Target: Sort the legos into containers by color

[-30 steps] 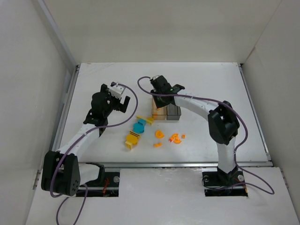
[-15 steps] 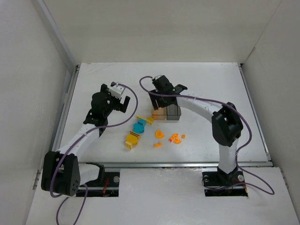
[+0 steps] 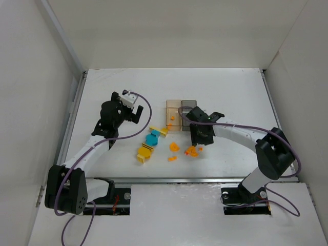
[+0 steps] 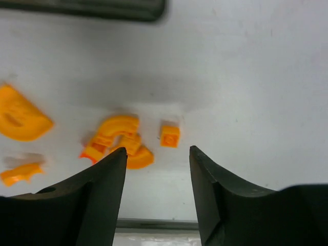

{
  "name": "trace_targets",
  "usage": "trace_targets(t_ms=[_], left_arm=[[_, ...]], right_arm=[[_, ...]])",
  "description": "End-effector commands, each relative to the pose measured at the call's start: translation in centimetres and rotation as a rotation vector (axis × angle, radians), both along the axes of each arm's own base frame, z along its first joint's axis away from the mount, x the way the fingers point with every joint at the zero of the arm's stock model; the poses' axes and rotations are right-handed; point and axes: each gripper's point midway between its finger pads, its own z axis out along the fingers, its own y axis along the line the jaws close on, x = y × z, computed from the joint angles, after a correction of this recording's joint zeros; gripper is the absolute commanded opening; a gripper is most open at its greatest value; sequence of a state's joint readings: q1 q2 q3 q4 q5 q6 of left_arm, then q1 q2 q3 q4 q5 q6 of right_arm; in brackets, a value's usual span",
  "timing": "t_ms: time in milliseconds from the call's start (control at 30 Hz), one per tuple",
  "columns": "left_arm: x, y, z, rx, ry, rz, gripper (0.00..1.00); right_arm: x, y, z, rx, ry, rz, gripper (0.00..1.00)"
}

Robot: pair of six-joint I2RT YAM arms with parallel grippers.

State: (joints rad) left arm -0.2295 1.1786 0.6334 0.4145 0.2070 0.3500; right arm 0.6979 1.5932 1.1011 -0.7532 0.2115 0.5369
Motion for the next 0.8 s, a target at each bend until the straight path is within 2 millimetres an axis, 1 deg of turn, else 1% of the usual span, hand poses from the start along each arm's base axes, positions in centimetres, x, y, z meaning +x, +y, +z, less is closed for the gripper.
trace_targets(t_ms=[0,33,67,100,133,233,267,333,367,433,500,567,600,633,700,733,767], left_arm=[[-0.1,-0.9,1.4,-0.014,-0.051,-0.035,0.99],[-0.1,-0.9,1.4,-0.014,-0.051,-0.035,0.99],[-0.2,-0.9,0.9,-0.012,-0.042,-0.035,0.99],[-0.2,-0.9,0.9,-0.012,-0.042,-0.035,0.99],[-0.3,-0.9,1.3,-0.014,-0.051,-0.035,0.99],[-0.3,-0.9,1.3,-0.014,-0.051,-0.035,0.99],[-0.5,-0.8,1.2,-0.014,-0.051,-0.035,0.99],[-0.5,-0.8,1.2,-0.014,-0.051,-0.035,0.99],[-0.6,-1.1,1.2,-0.015,-0.051,-0.044,0.99],[-0.6,-1.2,1.2,-0.015,-0.051,-0.044,0.99],[-0.6,-1.2,1.2,-0.015,-0.051,-0.044,0.99],[-0.5,-1.1,1.4,-0.009,-0.063,-0.046,0.99],[-0.5,-1.1,1.4,-0.009,-0.063,-0.046,0.99],[-0.5,-1.1,1.4,-0.009,-0.063,-0.046,0.99],[-0.4,-1.0,1.4,-0.007,-0.064,-0.037,0.99],[-0.4,-1.0,1.4,-0.006,-0.064,-0.037,0.99],[-0.4,-1.0,1.4,-0.006,-0.064,-0.037,0.99]], right_arm=[[-1.0,-1.0,-0.4,0.045,0.04,-0.167,0.57],[-1.1,-0.8,-0.6,0.057,0.047,-0.173,0.56],[-1.0,-0.9,-0.6,0.054,0.041,-0.184,0.54],[-0.9,-1.0,-0.9,0.046,0.041,-0.209,0.53],[-0.8,-1.5,-0.9,0.032,0.04,-0.222,0.49],[-0.6,-1.9,-1.2,0.019,0.039,-0.234,0.47],[-0.1,-1.2,-1.0,0.052,0.027,-0.229,0.47],[-0.6,-1.1,-2.0,0.059,0.048,-0.224,0.47],[-0.4,-0.9,-1.9,0.066,0.041,-0.223,0.47],[-0.7,-0.7,-2.7,0.077,0.057,-0.218,0.47],[-0.5,-0.6,-3.0,0.078,0.056,-0.218,0.47],[-0.9,-0.9,-3.6,0.062,0.073,-0.219,0.47],[-0.9,-0.9,-3.6,0.062,0.073,-0.219,0.47],[-1.2,-1.3,-4.2,0.041,0.082,-0.222,0.47],[-1.2,-1.3,-4.2,0.041,0.082,-0.222,0.47],[-1.1,-1.2,-4.5,0.04,0.083,-0.222,0.45],[-1.4,-1.5,-4.7,0.032,0.091,-0.223,0.44]])
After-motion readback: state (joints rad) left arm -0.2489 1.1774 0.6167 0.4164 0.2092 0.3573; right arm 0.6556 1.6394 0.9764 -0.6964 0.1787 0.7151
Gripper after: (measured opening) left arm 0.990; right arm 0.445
